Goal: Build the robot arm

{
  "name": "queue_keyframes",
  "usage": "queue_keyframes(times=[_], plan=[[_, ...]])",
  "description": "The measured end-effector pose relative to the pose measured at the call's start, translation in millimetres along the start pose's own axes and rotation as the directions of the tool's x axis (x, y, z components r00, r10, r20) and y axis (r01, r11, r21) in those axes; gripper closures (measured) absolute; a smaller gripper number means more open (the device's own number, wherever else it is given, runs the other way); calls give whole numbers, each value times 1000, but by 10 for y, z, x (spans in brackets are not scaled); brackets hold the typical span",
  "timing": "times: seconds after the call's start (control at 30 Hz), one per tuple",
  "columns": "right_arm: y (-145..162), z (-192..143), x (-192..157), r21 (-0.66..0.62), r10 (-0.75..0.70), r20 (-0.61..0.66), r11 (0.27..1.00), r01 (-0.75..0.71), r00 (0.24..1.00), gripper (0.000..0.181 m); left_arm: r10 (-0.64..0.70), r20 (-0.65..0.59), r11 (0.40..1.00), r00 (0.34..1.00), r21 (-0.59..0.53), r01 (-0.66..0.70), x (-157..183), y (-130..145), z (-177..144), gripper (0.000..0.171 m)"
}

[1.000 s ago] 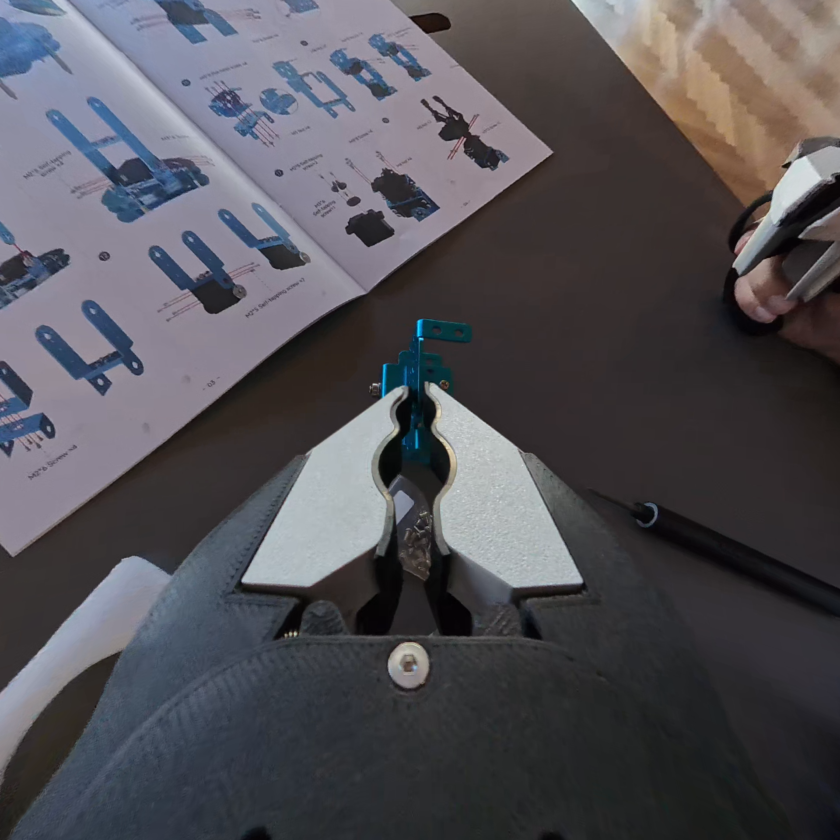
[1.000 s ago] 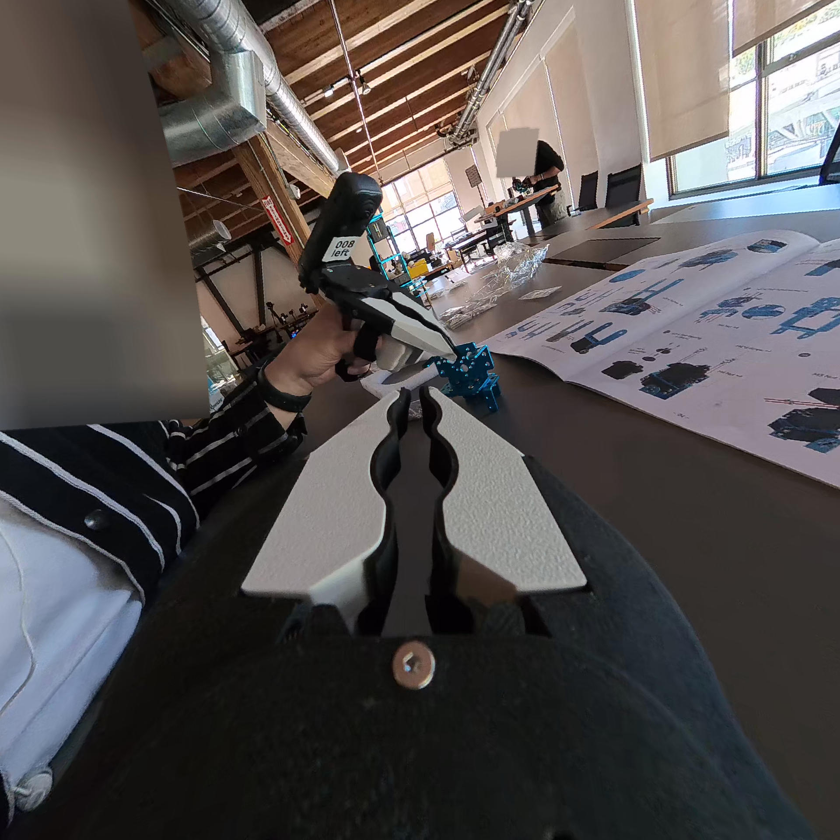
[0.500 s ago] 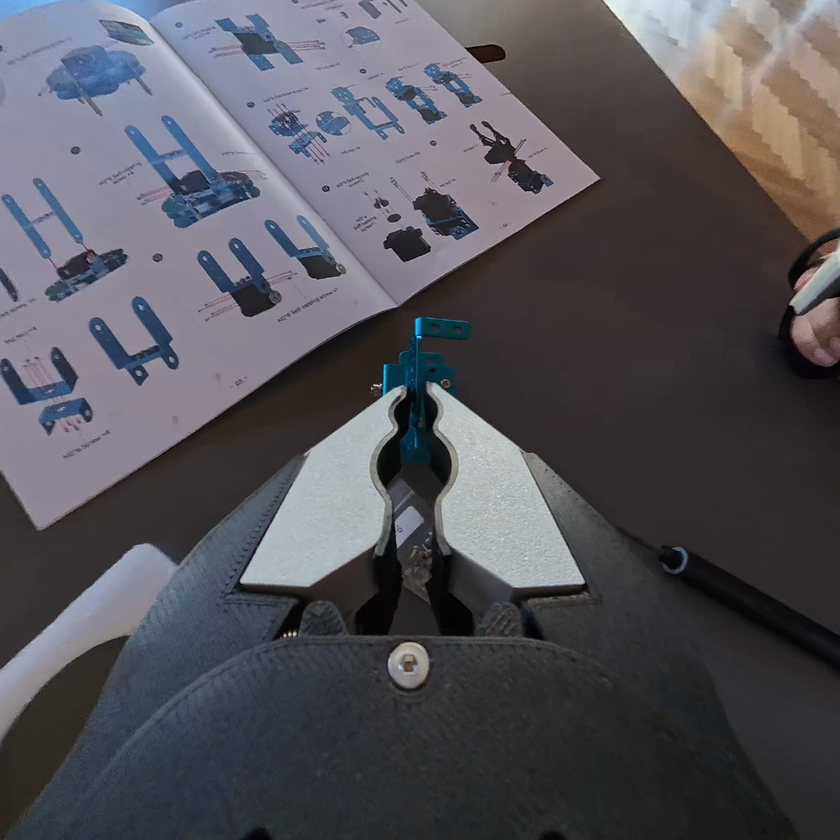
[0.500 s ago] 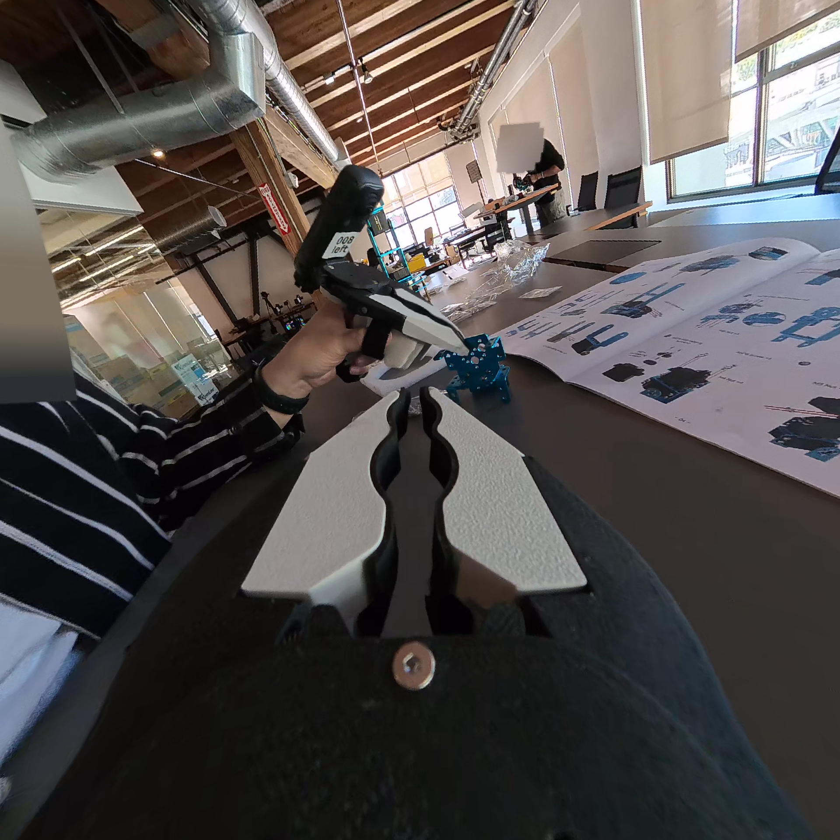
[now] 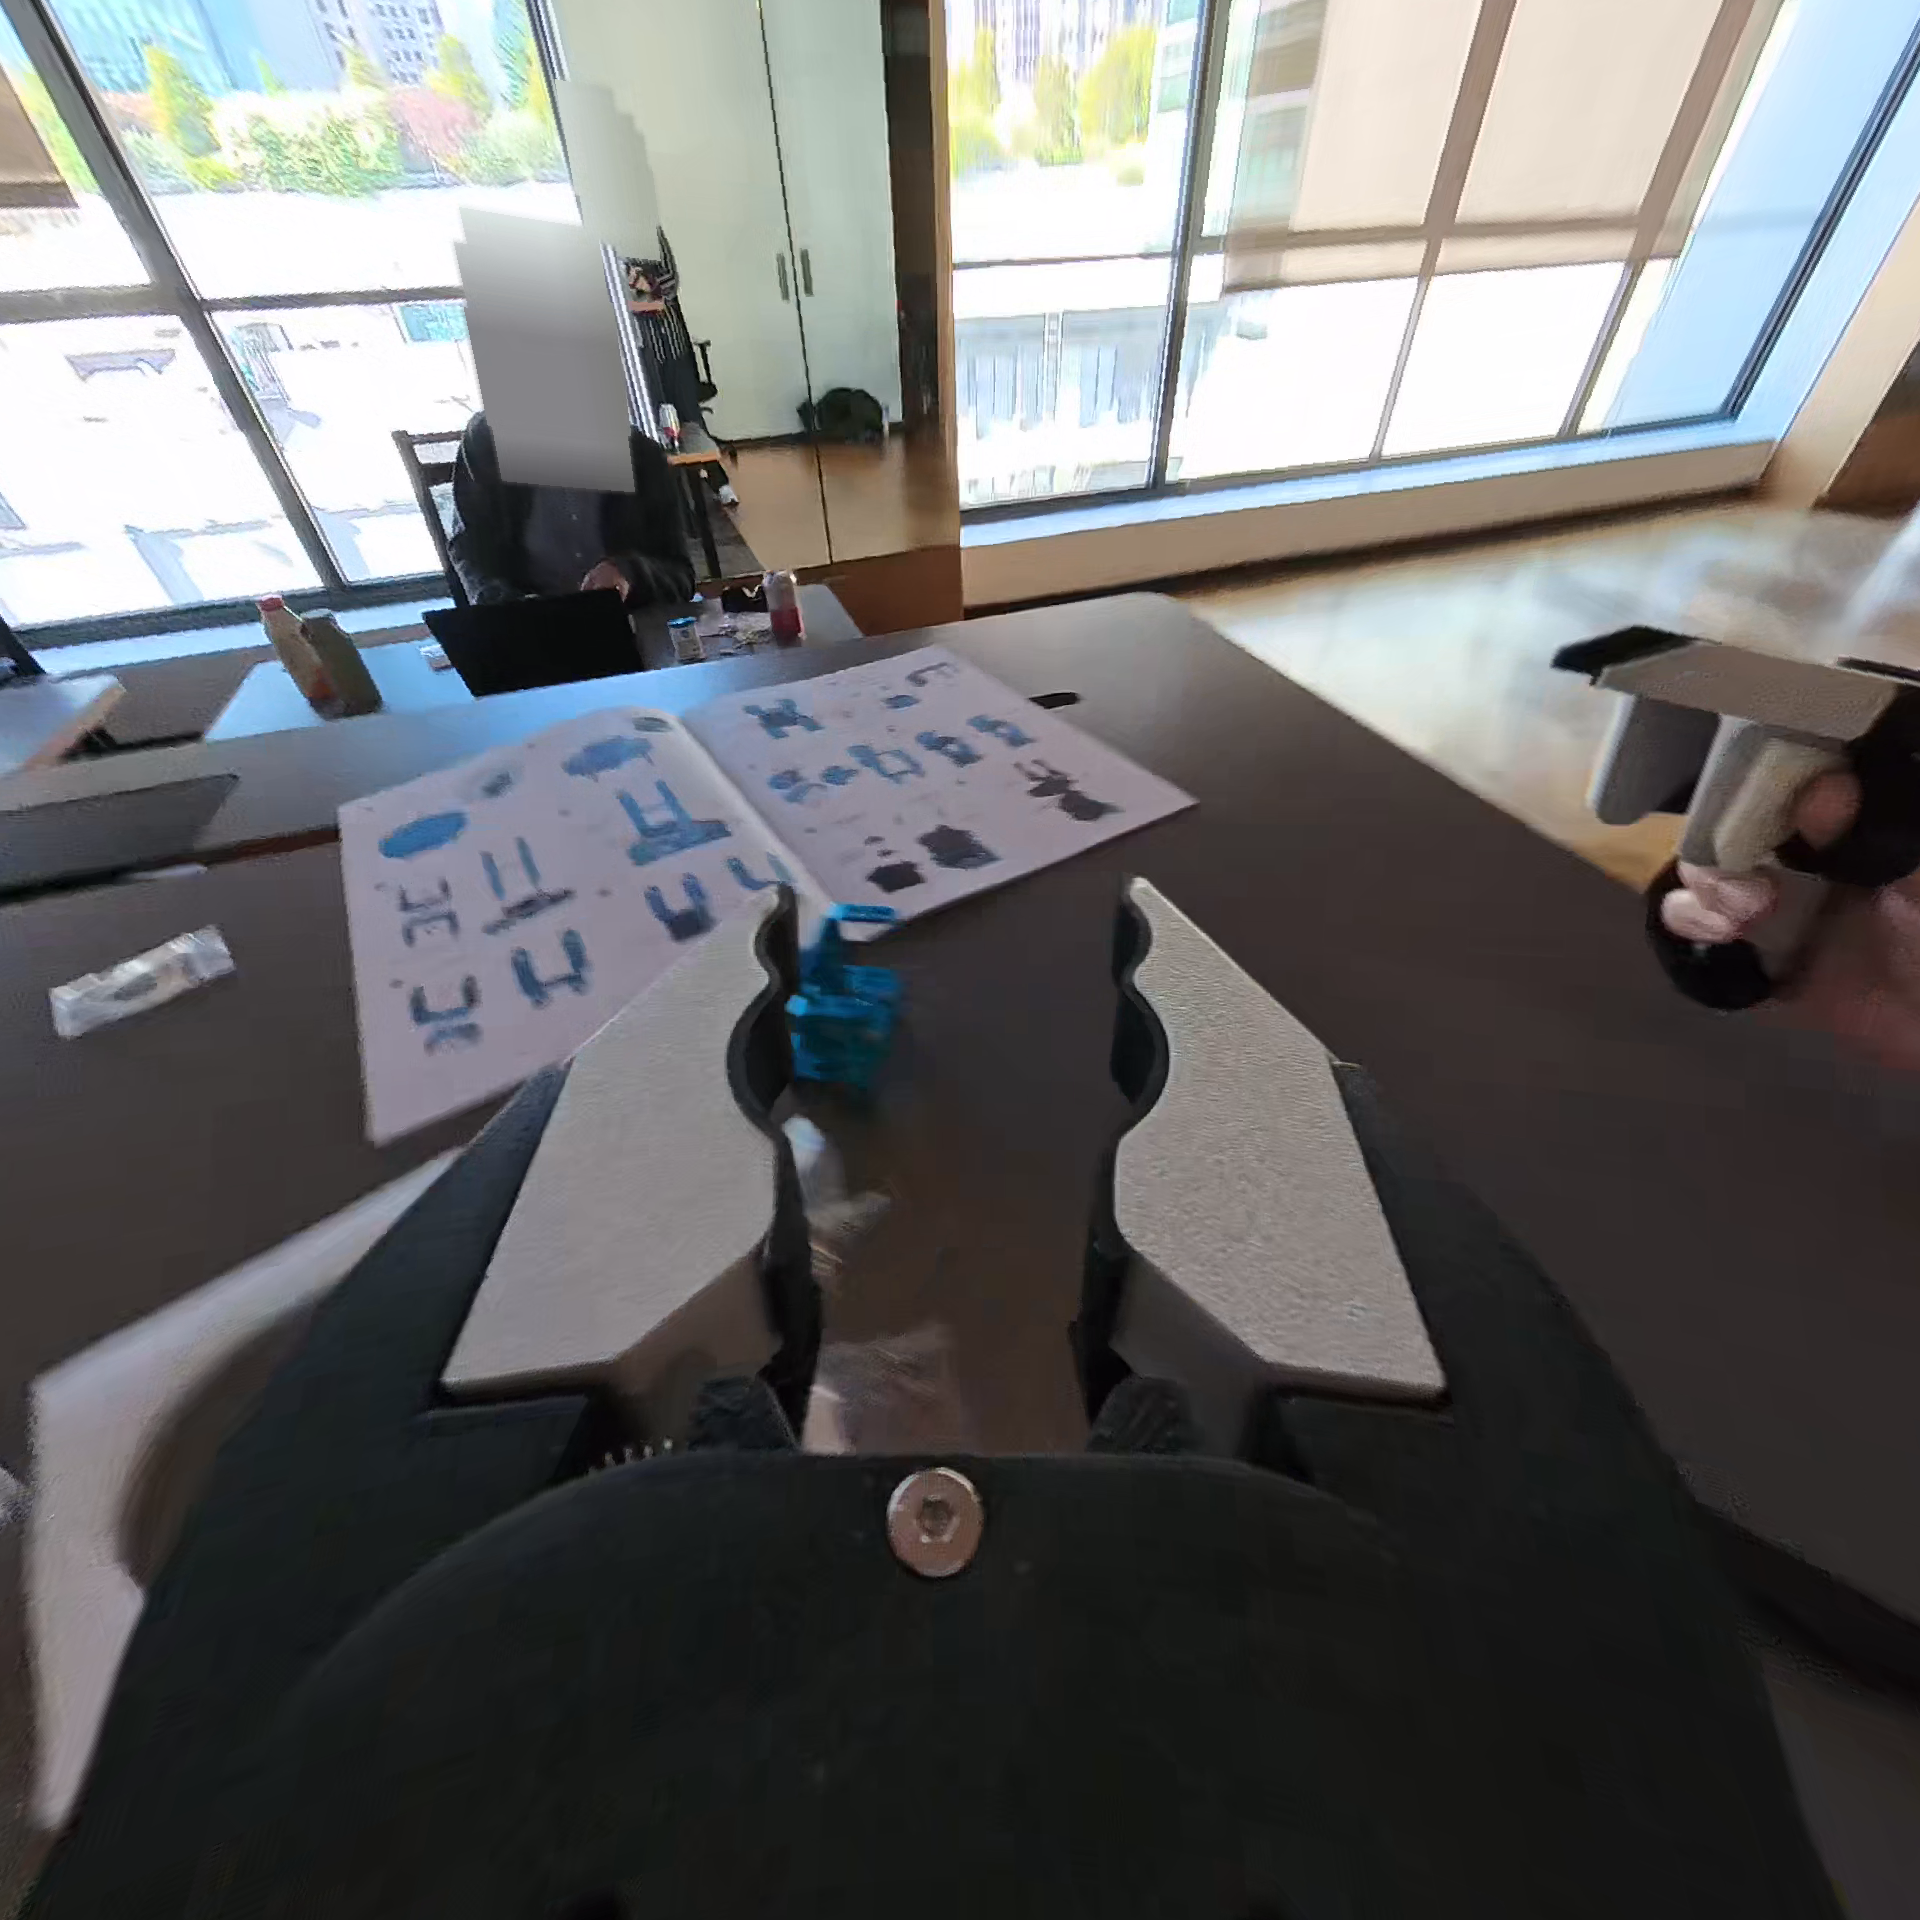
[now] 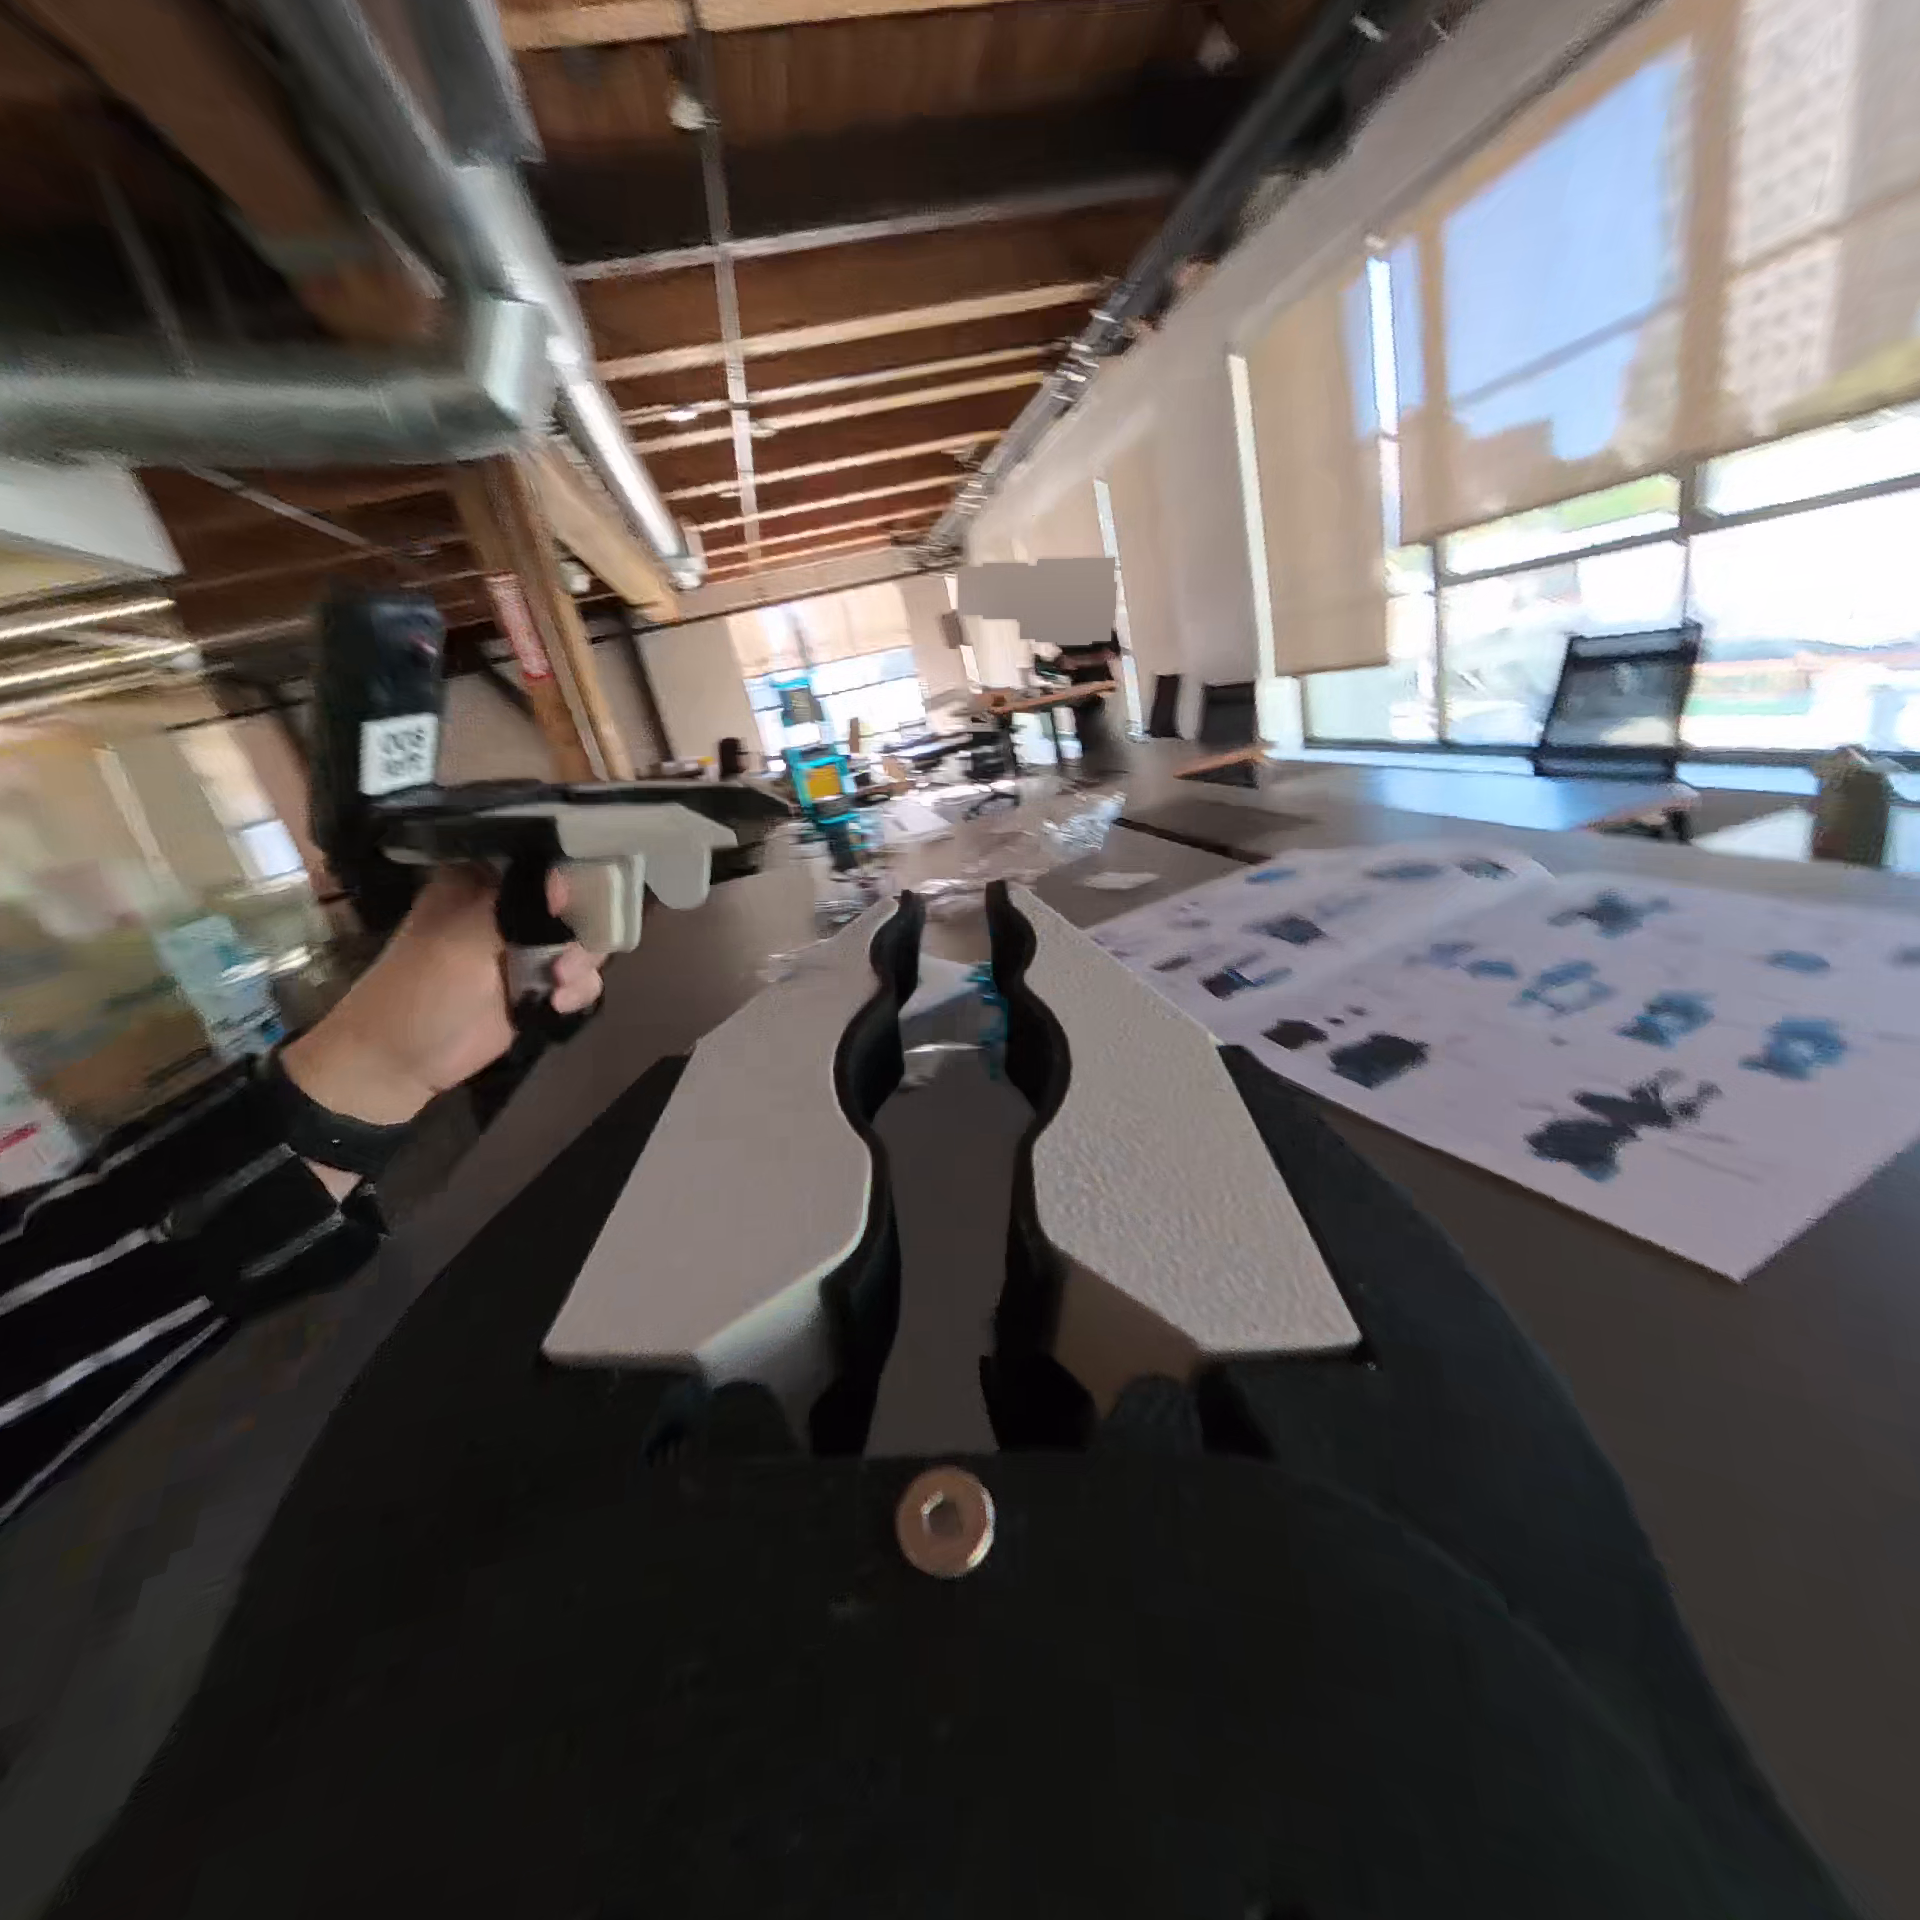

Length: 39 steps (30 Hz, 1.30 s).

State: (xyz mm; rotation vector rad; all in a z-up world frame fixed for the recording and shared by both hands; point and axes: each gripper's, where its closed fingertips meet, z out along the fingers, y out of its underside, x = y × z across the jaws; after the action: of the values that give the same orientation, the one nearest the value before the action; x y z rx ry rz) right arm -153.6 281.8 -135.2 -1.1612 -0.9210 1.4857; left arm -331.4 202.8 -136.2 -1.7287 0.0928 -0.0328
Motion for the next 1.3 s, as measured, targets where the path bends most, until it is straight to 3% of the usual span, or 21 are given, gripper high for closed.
queue_keyframes(times=[0.07, 0.13, 0.23, 0.3, 0.4, 0.57, 0.7, 0.8, 0.87, 1.03, 1.17, 1.3], plan=[[-122, -220, -186, -44, -76, 51, 996, 79, 996, 170, -76, 21, 996, 997, 43, 75, 335, 54, -203, 95], [-165, -496, -211, -108, -129, 66, 985, 136, 989, 170, -134, 36, 987, 990, 97, 130, 674, 87, -339, 90], [-119, -893, -113, -197, -80, 108, 975, 100, 991, 151, -107, 62, 986, 992, 136, 97, 1161, 58, -381, 82], [-40, -1108, 27, -248, -8, 101, 968, 33, 995, 152, -101, 44, 986, 994, 140, 94, 1477, 0, -292, 83], [16, -1309, 108, -298, 79, 138, 954, -35, 987, 167, -167, -43, 977, 985, 126, 171, 1971, -47, -115, 94], [19, -1289, 375, -335, -162, 84, 925, 181, 983, 170, -174, -136, 977, 975, 104, 189, 2547, 142, 100, 111], [6, -1030, 538, -306, -237, 149, 912, 273, 960, 163, -192, -93, 979, 977, 51, 198, 2559, 362, 340, 114], [-35, -739, 771, -284, -137, 236, 937, 203, 962, 133, -237, -45, 971, 970, 23, 239, 2522, 393, 525, 118], [-50, -537, 1018, -266, -92, 287, 948, 172, 953, 127, -198, 35, 980, 980, 16, 198, 2407, 432, 679, 118], [99, -123, 1692, -291, -89, 382, 933, 212, 920, 130, -183, 298, 976, 937, -55, 209, 2081, 605, 982, 117], [230, 106, 1904, -273, -87, 453, 934, 231, 887, 134, -169, 453, 979, 875, -22, 200, 1957, 596, 950, 120], [207, 260, 1989, -226, -66, 498, 953, 203, 865, 150, -125, 561, 984, 819, -33, 172, 1860, 613, 883, 120]])
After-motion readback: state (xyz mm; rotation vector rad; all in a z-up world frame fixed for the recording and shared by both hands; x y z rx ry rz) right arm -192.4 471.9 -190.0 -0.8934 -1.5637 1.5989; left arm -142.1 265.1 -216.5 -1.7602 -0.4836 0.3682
